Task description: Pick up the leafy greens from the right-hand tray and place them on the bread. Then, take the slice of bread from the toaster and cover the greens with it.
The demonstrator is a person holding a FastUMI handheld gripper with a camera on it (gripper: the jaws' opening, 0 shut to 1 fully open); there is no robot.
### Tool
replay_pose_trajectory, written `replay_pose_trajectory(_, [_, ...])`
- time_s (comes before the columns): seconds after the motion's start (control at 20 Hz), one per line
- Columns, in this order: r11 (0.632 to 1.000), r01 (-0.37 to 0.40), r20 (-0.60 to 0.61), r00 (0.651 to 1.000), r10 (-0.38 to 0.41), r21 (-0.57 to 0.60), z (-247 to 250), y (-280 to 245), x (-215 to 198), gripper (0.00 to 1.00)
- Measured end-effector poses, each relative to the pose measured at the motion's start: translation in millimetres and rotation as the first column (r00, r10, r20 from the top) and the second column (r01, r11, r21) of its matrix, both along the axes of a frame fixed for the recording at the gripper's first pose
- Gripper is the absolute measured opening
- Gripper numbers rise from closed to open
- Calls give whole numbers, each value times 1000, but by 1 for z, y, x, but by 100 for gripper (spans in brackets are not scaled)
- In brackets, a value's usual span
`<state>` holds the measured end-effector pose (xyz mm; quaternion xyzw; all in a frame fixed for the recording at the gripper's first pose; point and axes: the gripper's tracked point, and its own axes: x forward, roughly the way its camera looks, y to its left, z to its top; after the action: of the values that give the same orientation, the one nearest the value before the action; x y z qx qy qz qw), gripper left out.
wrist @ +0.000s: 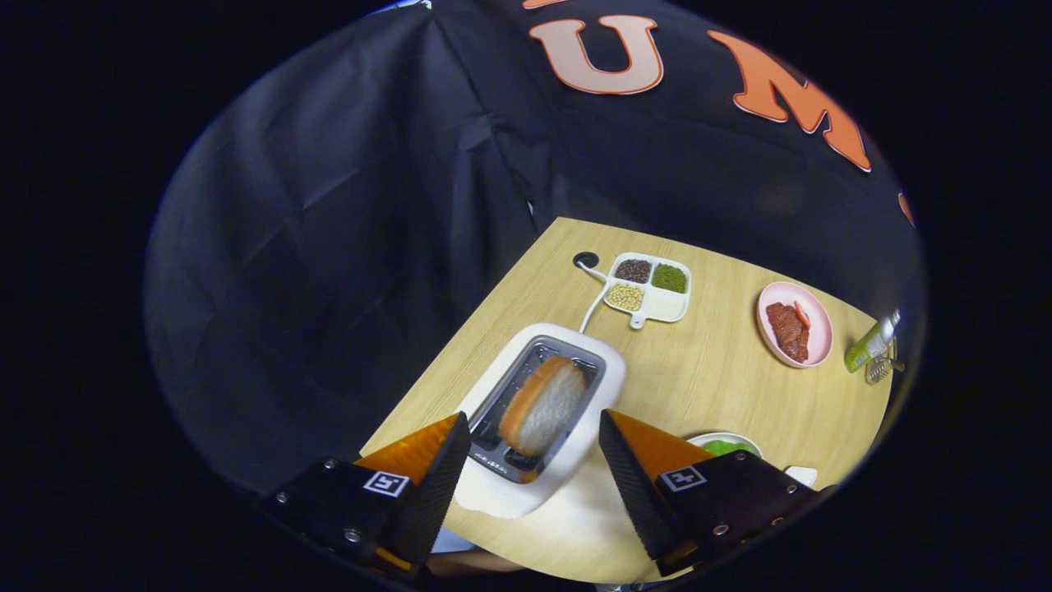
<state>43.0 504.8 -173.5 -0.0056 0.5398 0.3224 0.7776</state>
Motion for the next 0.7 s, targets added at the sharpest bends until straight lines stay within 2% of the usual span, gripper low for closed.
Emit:
replay_pose_trajectory(0.2, [999,24,-50,998,-27,-44,-21,9,7,91])
replay_pose_trajectory(0.4, [995,42,-101,994,-51,-94,-46,3,13,79])
replay_pose_trajectory(0.5, [994,55,-123,990,-66,-90,-52,2,11,68])
replay_pose_trajectory(0.65, [996,80,-140,986,-86,-45,-53,3,10,39])
replay_pose_trajectory(0.7, [995,95,-133,986,-98,-35,-51,1,12,33])
